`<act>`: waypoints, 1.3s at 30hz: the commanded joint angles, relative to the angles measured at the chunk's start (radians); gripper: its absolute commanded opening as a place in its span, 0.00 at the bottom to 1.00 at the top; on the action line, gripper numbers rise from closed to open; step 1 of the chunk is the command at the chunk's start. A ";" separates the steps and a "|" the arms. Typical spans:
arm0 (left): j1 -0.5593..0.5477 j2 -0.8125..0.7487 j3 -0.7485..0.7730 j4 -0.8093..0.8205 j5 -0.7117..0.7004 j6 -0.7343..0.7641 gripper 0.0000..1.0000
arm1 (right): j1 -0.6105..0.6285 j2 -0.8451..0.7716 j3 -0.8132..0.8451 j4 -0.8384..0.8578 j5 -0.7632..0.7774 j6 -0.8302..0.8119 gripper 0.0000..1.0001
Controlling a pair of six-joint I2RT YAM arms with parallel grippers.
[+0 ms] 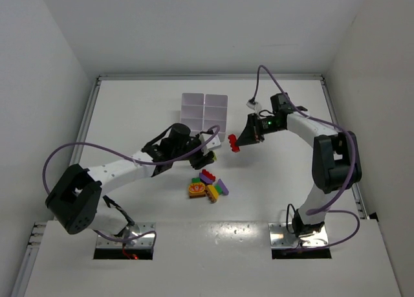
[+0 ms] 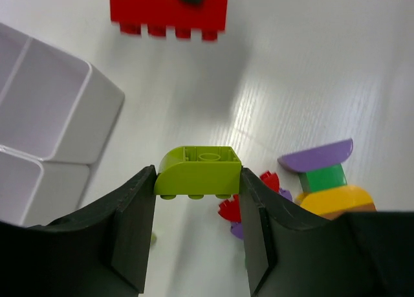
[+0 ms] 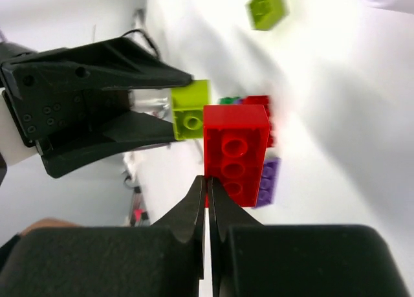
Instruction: Sort the legos into containers by color
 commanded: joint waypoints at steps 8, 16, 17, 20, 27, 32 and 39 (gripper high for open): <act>0.031 0.061 0.042 -0.129 -0.082 0.017 0.29 | 0.013 0.018 0.029 -0.160 0.319 -0.213 0.00; 0.090 0.134 0.088 -0.196 -0.082 0.054 0.60 | 0.013 0.027 0.045 -0.172 0.475 -0.222 0.61; 0.100 0.134 0.097 -0.212 -0.072 0.063 0.61 | 0.013 0.018 0.045 -0.172 0.466 -0.238 0.65; 0.100 0.113 0.108 -0.253 -0.032 0.088 0.64 | 0.022 -0.009 0.045 -0.200 0.411 -0.290 0.70; 0.136 0.016 0.087 -0.253 -0.007 0.056 0.74 | 0.130 -0.117 0.025 -0.361 0.257 -0.627 0.70; 0.230 -0.040 0.098 -0.284 0.003 -0.056 0.75 | 0.299 -0.138 -0.004 -0.392 0.355 -0.771 0.69; 0.343 -0.126 0.098 -0.307 0.014 -0.152 0.76 | 0.439 -0.138 -0.080 -0.298 0.475 -0.802 0.76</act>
